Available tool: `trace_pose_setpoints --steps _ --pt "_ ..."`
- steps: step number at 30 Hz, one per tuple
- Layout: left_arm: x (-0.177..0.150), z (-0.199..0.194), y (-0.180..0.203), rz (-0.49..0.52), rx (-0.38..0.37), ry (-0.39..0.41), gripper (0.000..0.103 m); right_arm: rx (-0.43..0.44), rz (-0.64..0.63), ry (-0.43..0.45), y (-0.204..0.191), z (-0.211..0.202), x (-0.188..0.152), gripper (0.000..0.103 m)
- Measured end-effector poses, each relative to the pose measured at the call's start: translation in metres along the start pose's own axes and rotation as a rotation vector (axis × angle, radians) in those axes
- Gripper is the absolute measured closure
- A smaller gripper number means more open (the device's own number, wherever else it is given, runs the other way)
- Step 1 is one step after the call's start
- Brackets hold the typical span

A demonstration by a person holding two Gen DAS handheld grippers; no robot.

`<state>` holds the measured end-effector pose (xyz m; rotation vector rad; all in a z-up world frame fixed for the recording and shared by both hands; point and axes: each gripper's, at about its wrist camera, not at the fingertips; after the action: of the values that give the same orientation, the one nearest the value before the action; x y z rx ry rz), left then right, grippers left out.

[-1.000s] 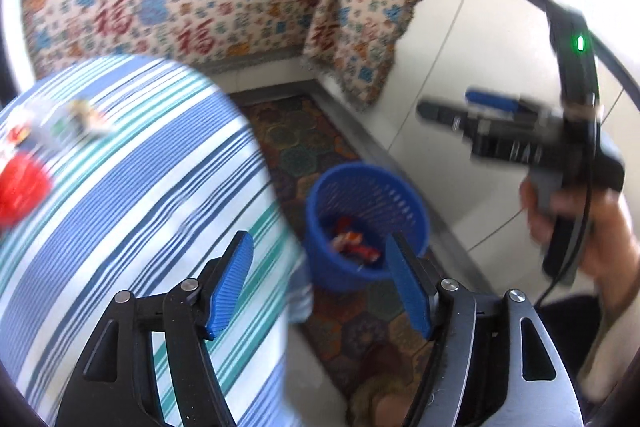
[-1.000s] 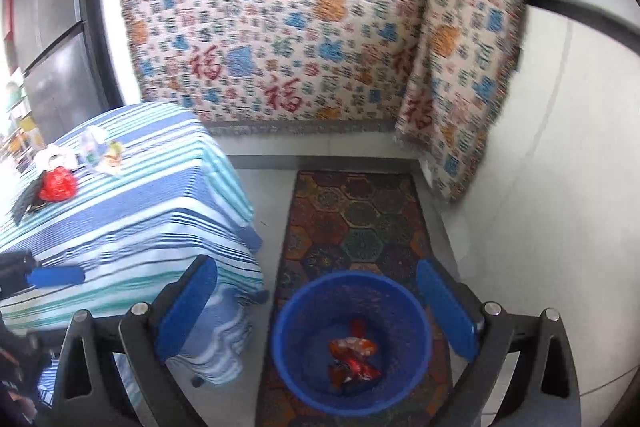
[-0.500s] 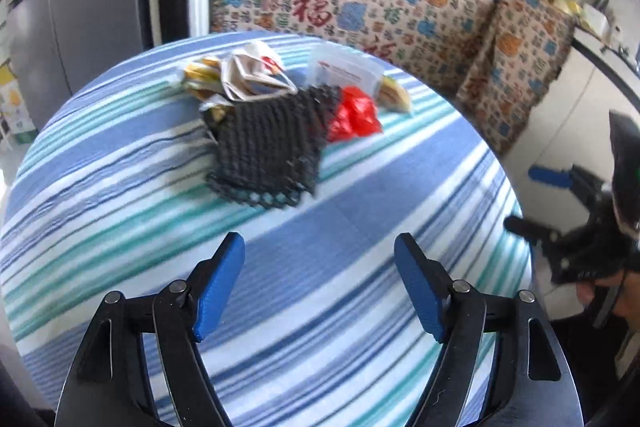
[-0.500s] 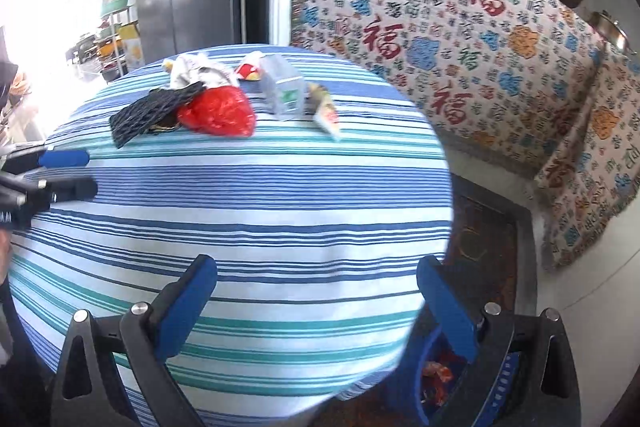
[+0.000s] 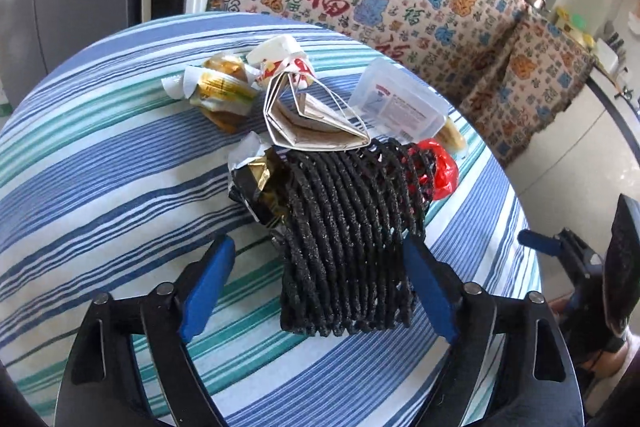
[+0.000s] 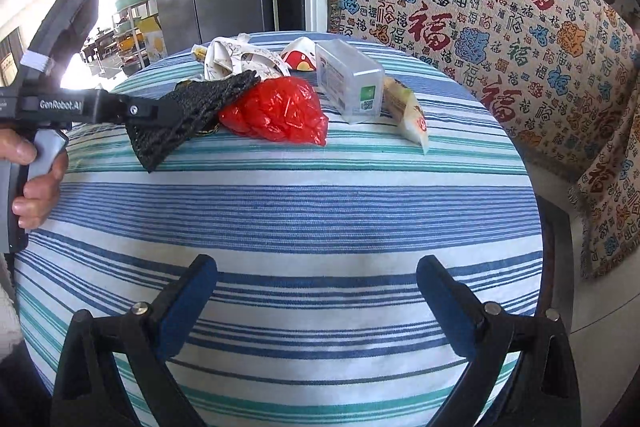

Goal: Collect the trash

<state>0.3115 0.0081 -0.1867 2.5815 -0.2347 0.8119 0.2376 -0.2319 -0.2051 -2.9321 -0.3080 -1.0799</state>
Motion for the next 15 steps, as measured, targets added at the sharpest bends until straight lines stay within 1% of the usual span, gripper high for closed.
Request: trace_pose_setpoints --steps 1,2,4,6,9,12,15 --pt "-0.001 0.0 0.002 0.016 -0.012 -0.001 0.053 -0.003 0.001 0.002 0.0 0.001 0.001 0.001" --pt "-0.002 0.0 0.004 0.031 -0.018 -0.006 0.064 -0.005 0.002 0.001 0.001 0.002 0.001 0.001" --pt "-0.004 -0.007 0.007 0.052 -0.027 0.004 0.092 -0.015 0.005 -0.008 0.003 0.006 0.001 0.001" --pt "-0.009 -0.018 0.007 0.048 -0.035 0.011 0.093 -0.022 0.004 -0.015 0.005 0.009 0.001 0.001" --pt "-0.024 -0.041 0.003 0.029 -0.016 0.01 0.093 -0.018 -0.003 -0.016 0.008 0.011 0.003 0.001" --pt "-0.041 -0.068 -0.006 0.021 0.019 0.007 0.093 -0.005 -0.007 -0.024 0.005 0.013 0.004 0.001" --pt "-0.051 -0.086 -0.015 0.008 0.059 0.019 0.093 0.006 -0.016 -0.027 0.0 0.015 0.005 0.001"
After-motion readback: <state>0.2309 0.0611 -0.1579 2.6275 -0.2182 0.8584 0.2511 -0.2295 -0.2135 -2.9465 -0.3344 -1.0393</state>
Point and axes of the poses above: each gripper's, at about its wrist camera, not at the fingertips, and z roughly the way its jaws point, y to its right, x to its top, and after that the axes turned 3 degrees about -x, right-handed
